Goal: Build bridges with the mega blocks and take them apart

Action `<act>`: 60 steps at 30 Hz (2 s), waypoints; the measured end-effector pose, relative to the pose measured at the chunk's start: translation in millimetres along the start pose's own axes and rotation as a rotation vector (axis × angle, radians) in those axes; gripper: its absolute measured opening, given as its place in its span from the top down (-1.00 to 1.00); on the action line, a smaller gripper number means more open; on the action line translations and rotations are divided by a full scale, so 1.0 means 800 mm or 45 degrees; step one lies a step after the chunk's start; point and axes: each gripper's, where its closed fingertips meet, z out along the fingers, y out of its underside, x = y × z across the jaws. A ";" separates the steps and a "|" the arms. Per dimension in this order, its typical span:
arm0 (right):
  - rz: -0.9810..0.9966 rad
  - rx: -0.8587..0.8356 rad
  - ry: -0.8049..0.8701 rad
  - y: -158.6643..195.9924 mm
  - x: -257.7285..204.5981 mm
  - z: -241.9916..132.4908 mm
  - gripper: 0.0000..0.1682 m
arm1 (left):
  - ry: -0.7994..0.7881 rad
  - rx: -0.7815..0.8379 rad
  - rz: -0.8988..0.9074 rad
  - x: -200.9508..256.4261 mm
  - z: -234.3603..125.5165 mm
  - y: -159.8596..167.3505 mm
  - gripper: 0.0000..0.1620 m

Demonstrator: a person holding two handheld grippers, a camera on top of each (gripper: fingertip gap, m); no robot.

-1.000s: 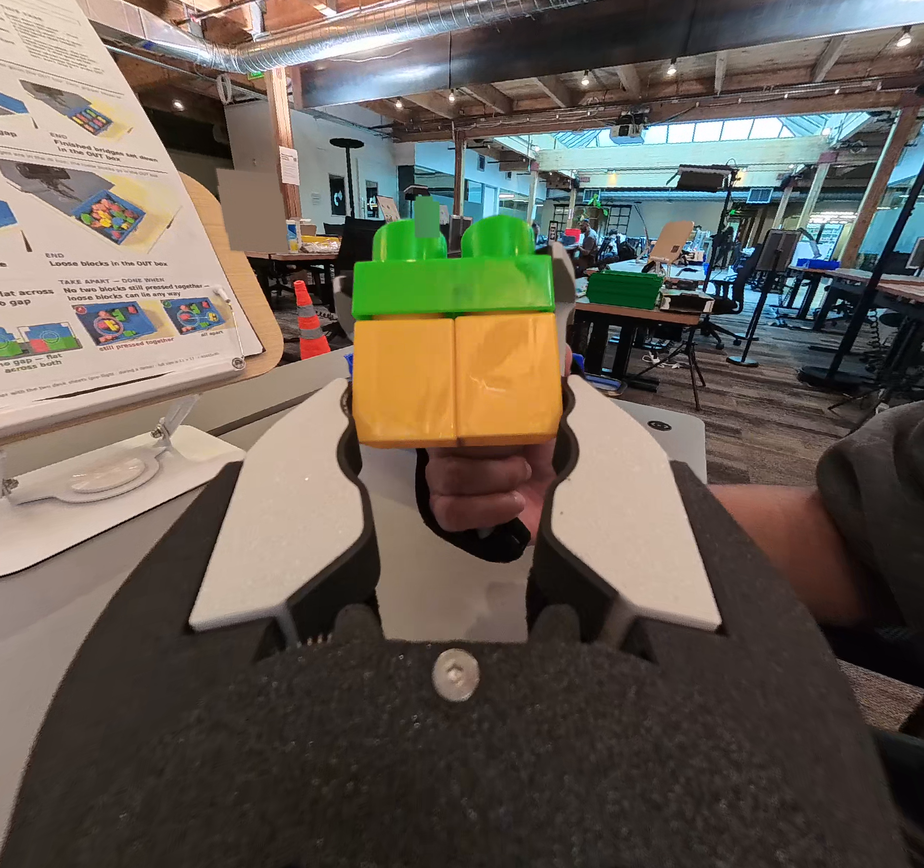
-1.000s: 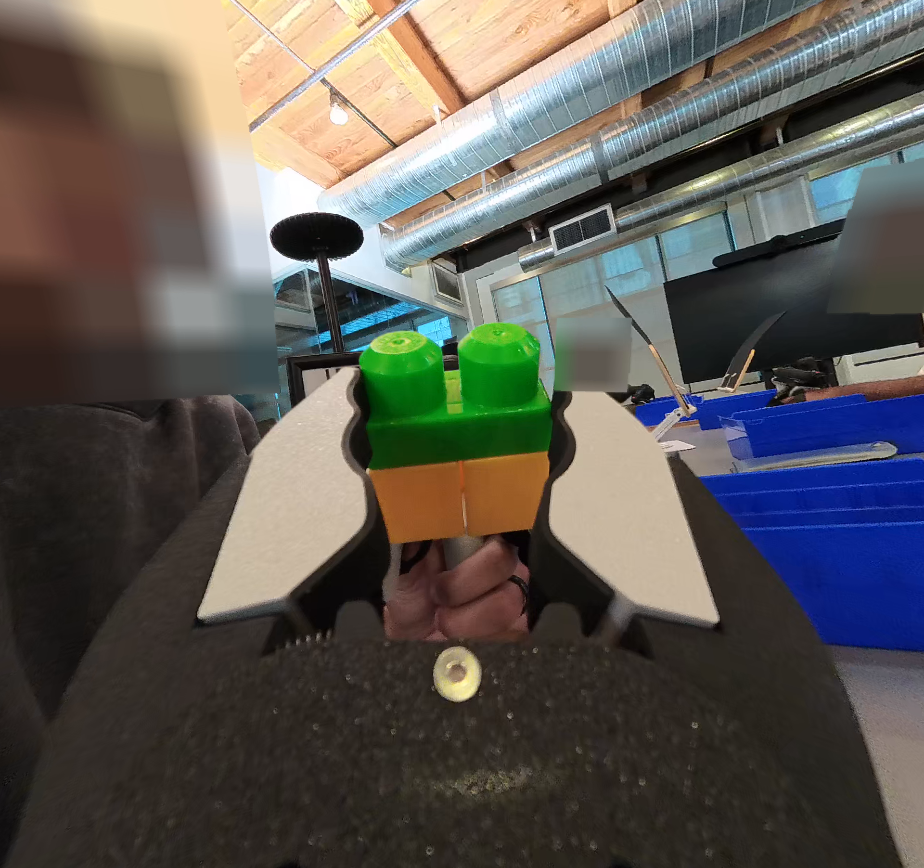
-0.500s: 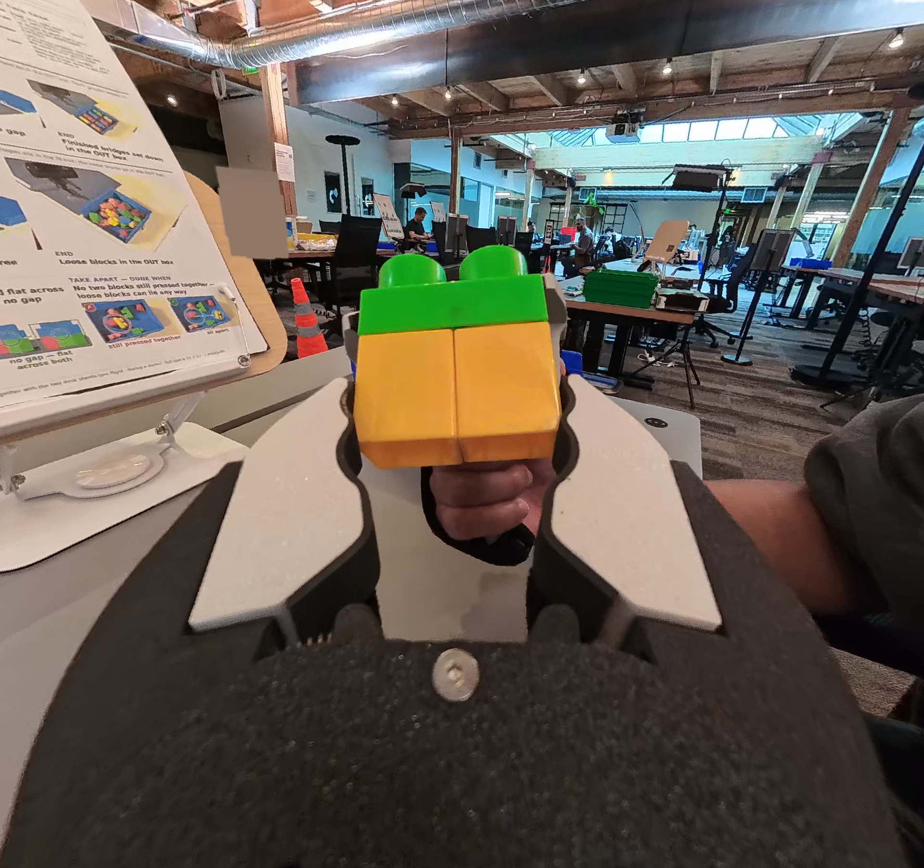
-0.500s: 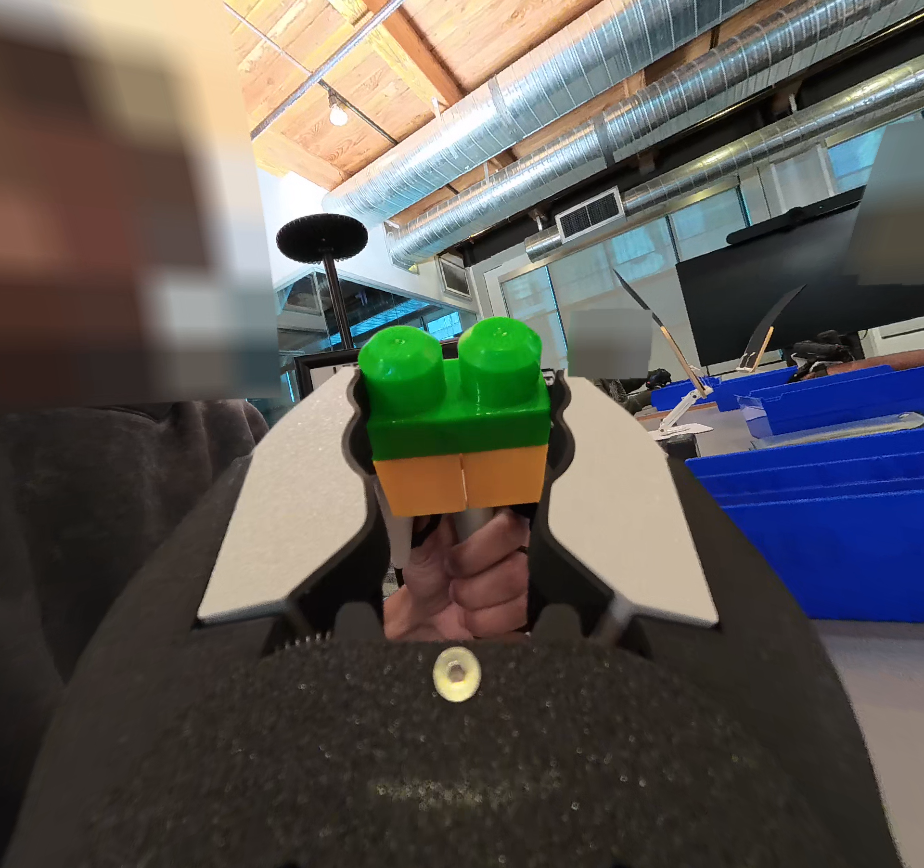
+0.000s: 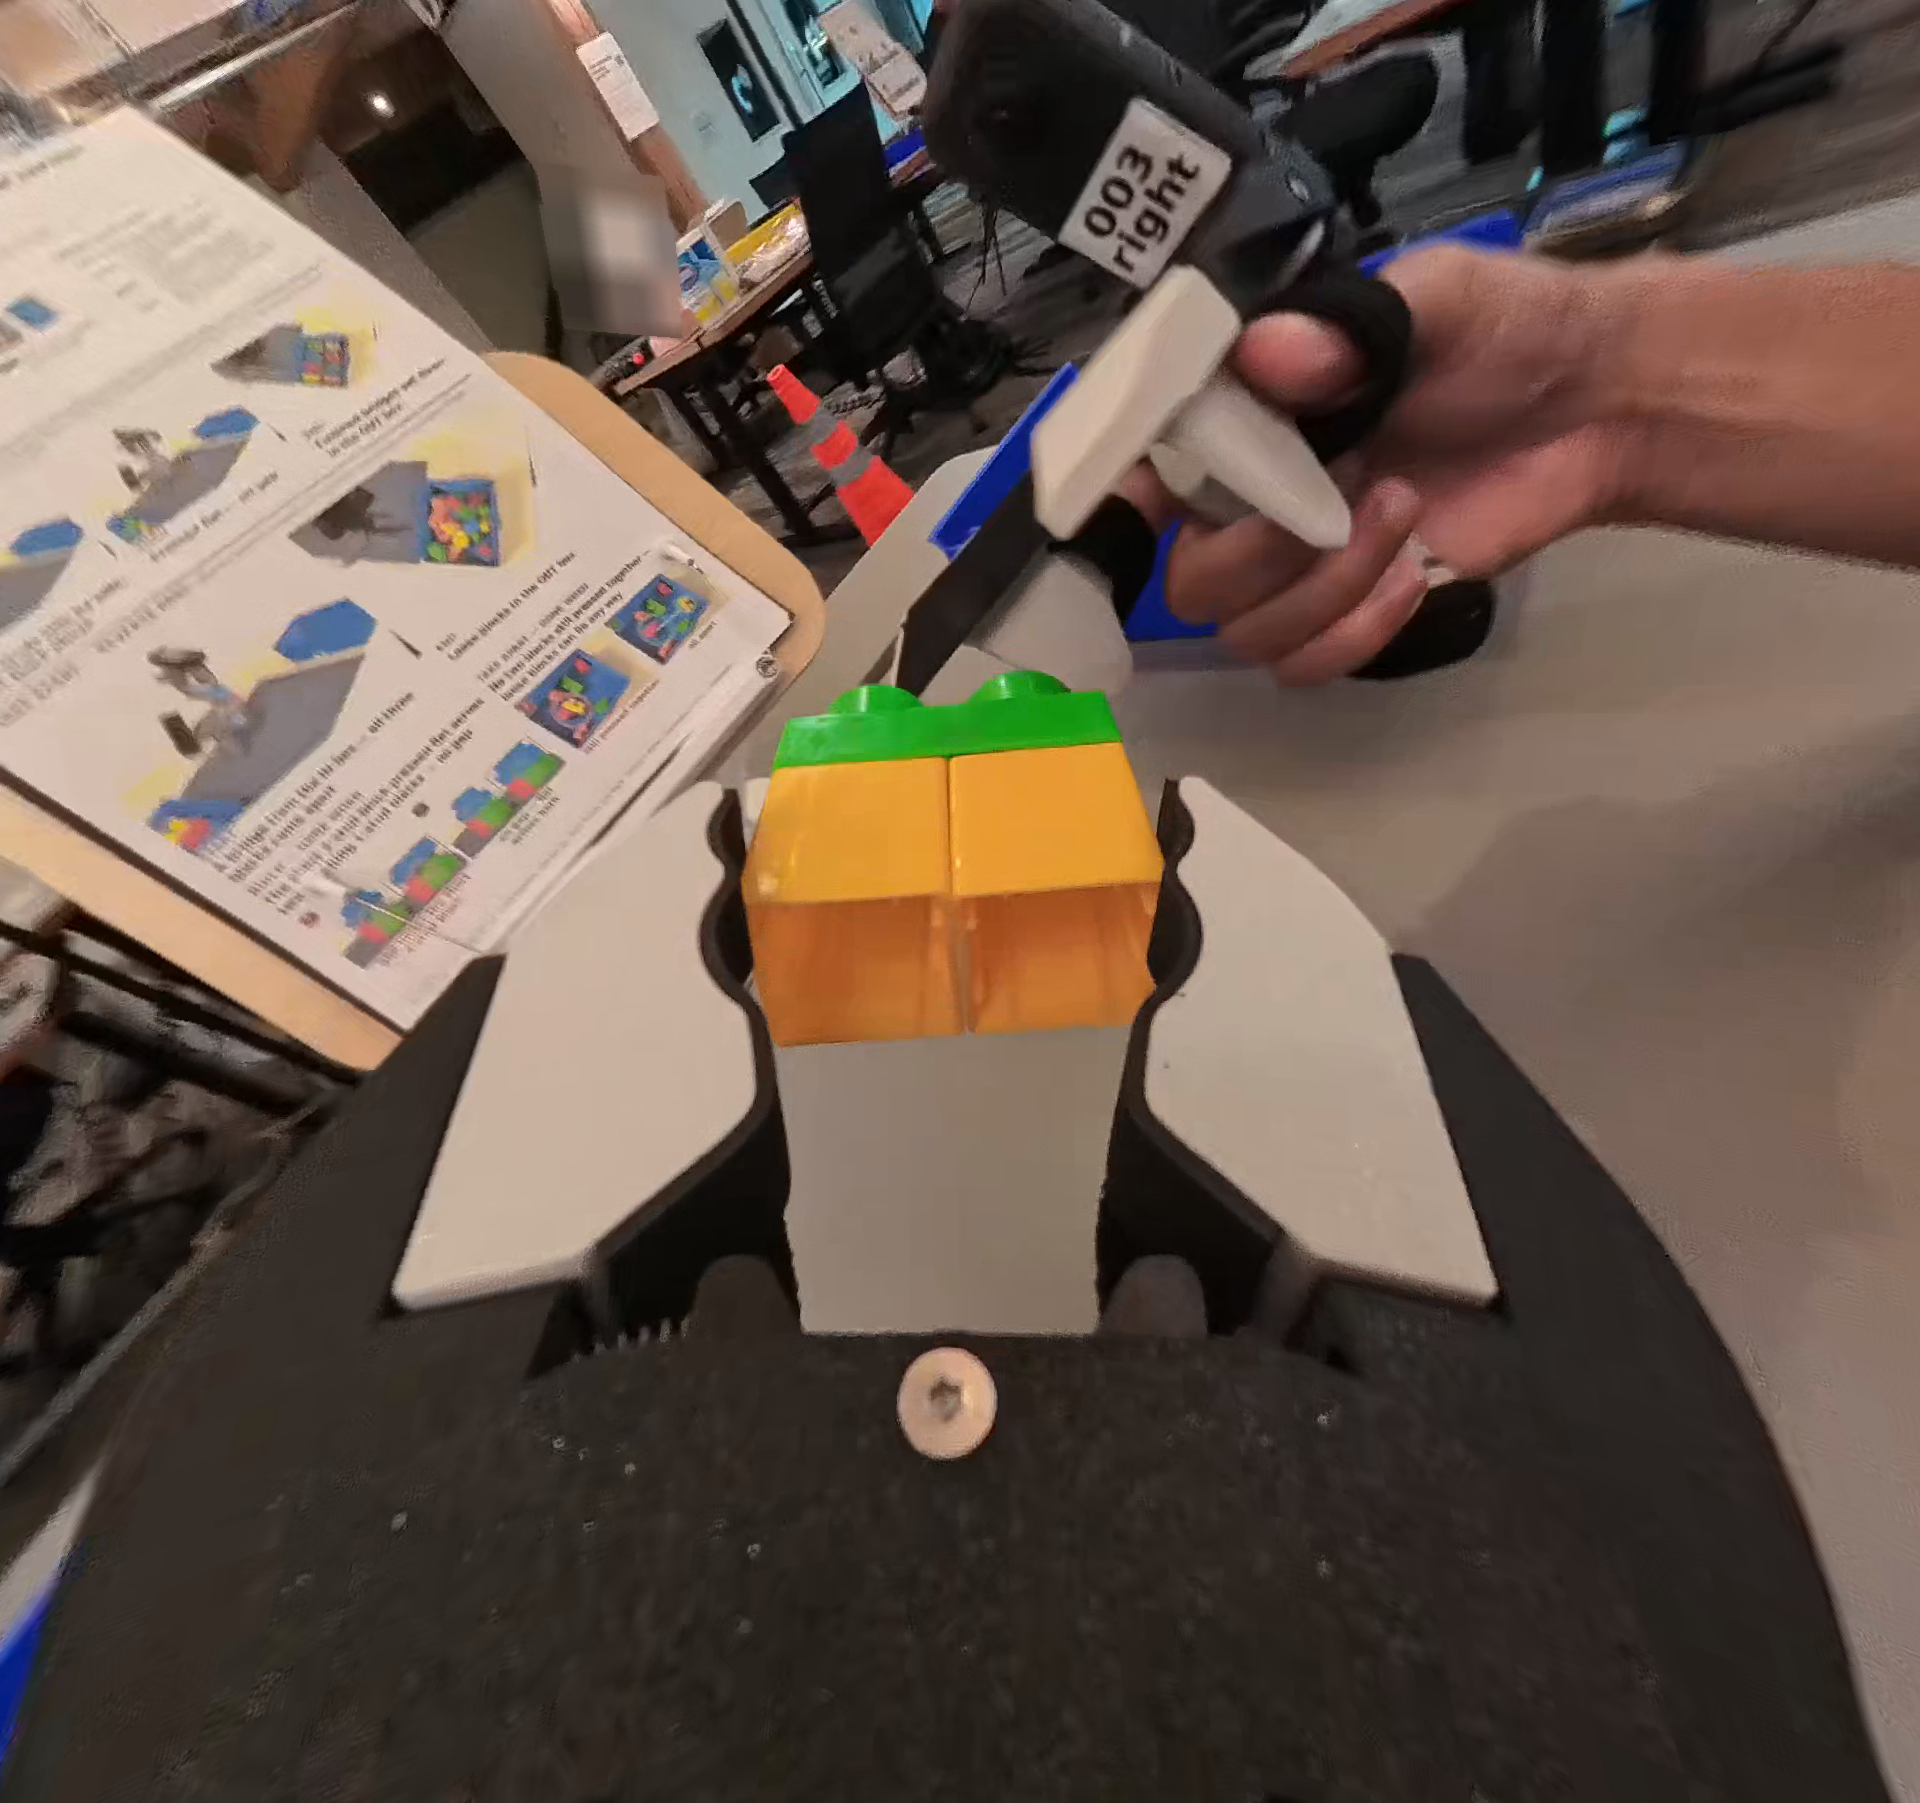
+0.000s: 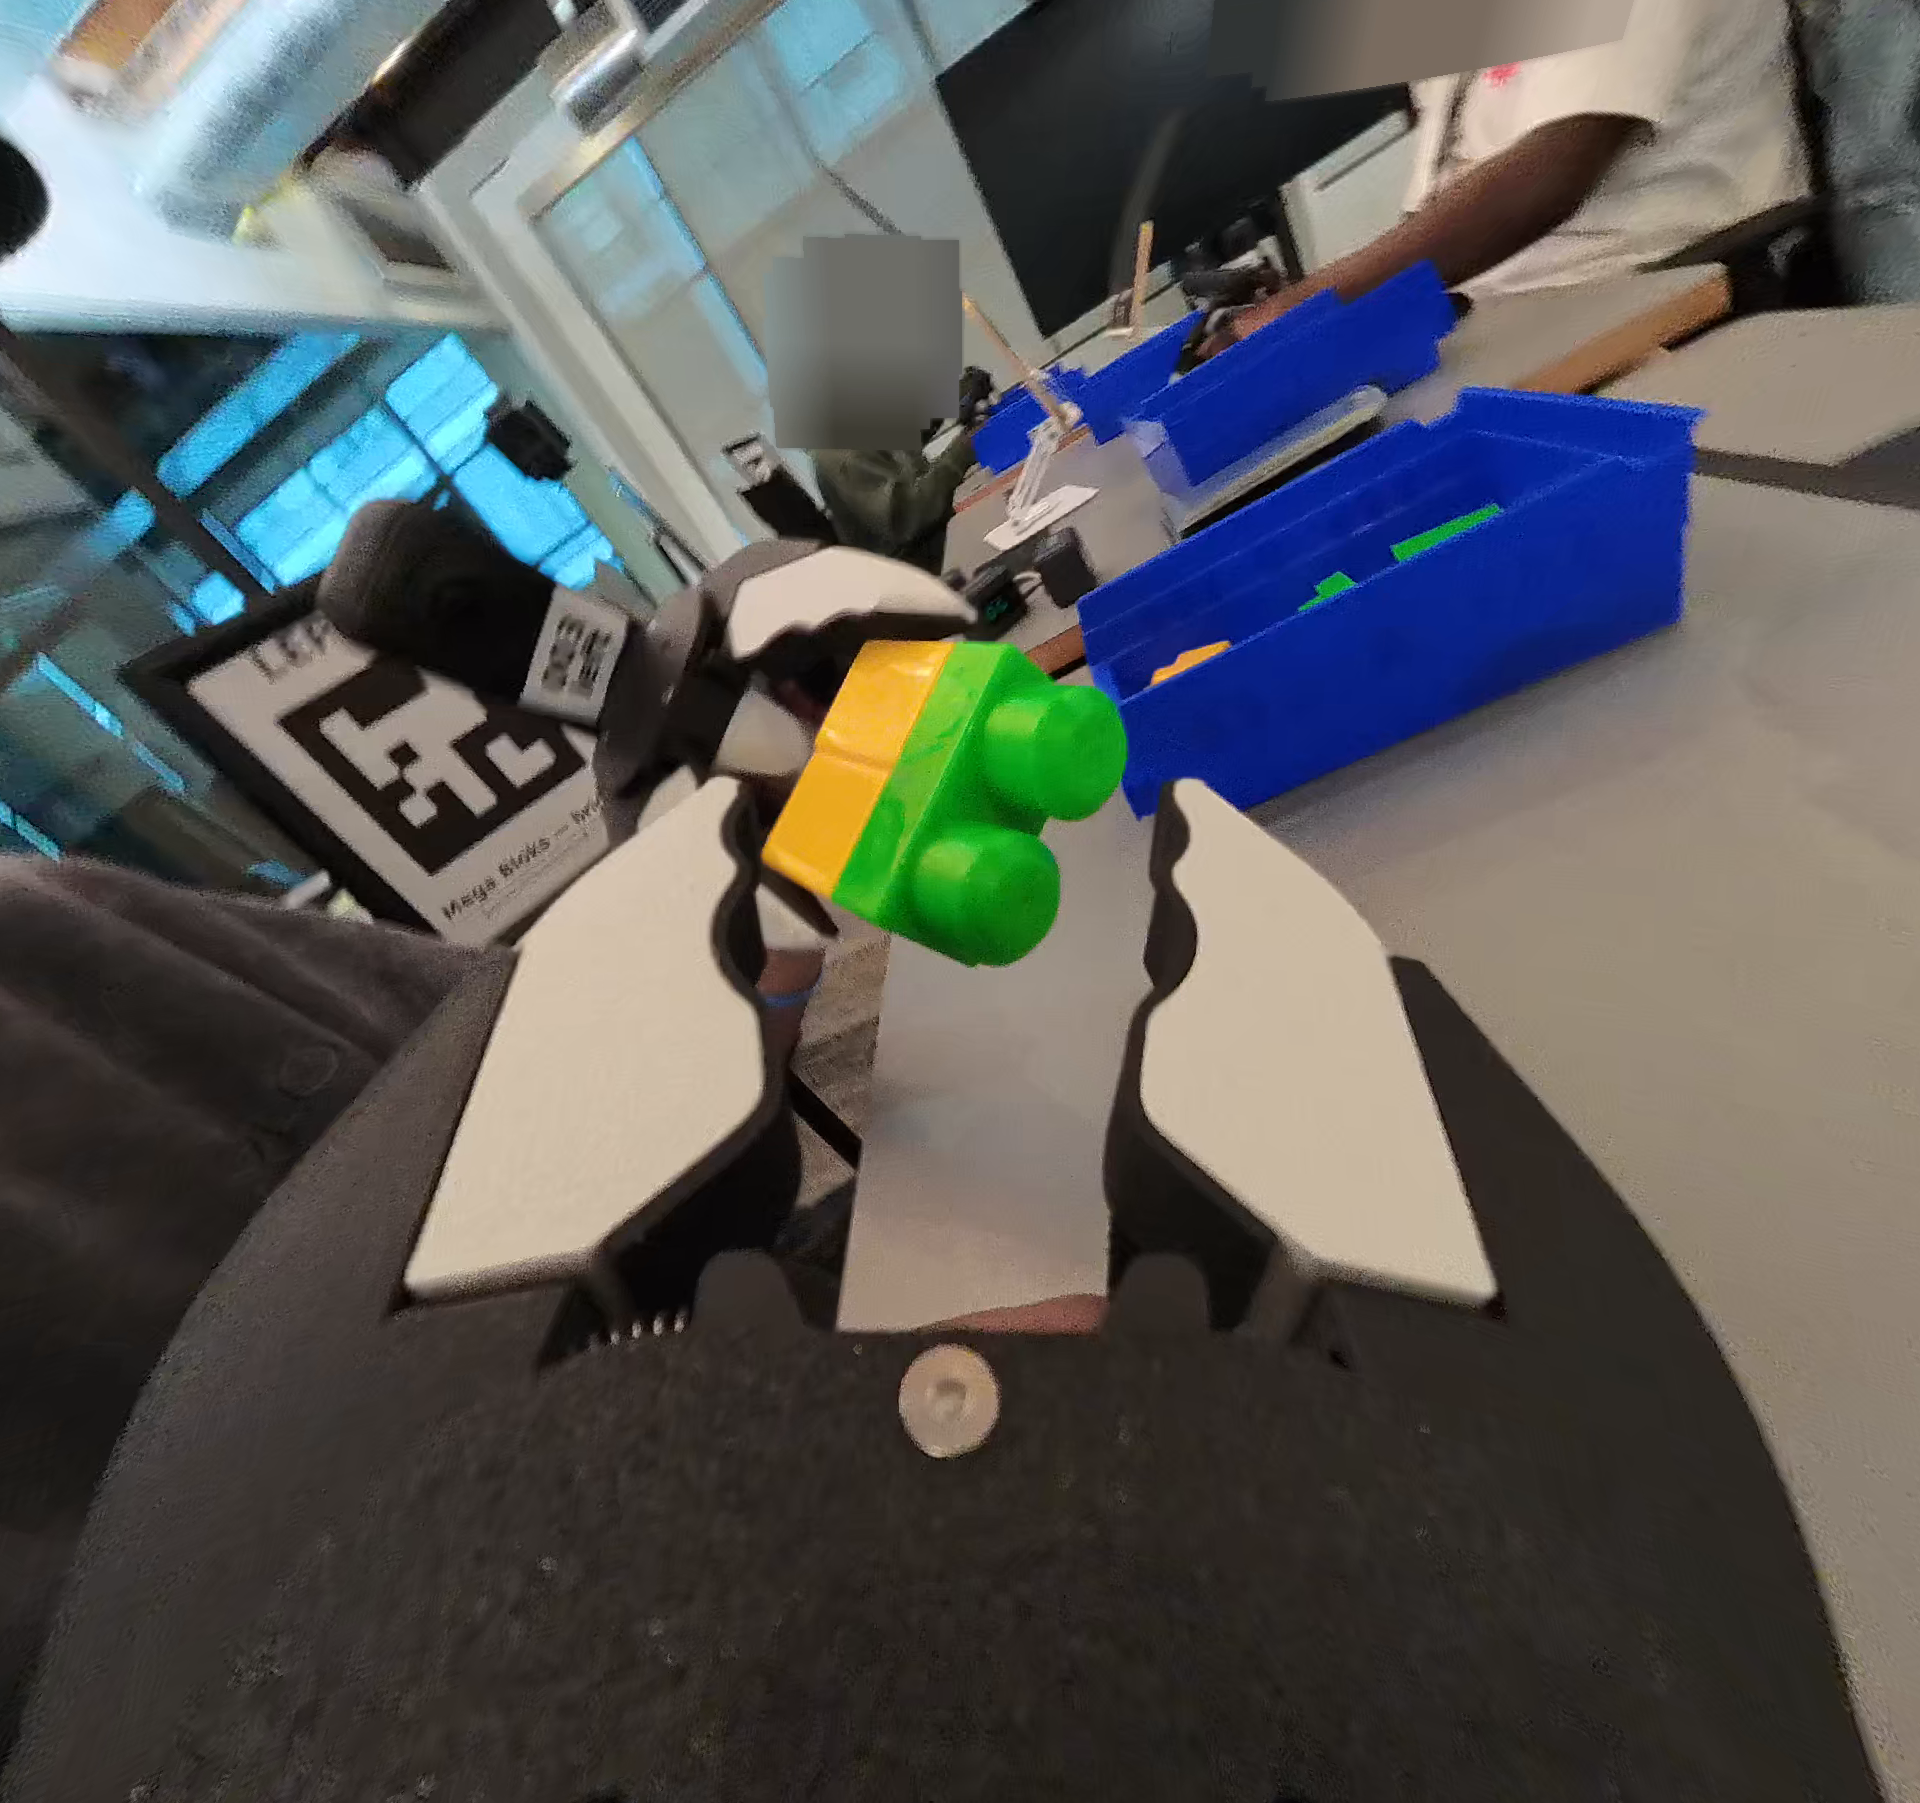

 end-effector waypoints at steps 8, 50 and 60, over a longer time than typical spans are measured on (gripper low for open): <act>0.544 0.016 -0.411 0.034 0.018 -0.016 0.13 | 0.075 -0.046 0.207 0.029 0.030 -0.015 0.08; 0.008 0.000 0.031 0.047 0.045 0.025 0.58 | 0.649 0.180 -1.096 0.001 0.024 0.063 0.54; 0.059 0.057 0.030 0.042 0.051 0.024 0.58 | 0.739 0.175 -1.206 0.009 0.023 0.069 0.41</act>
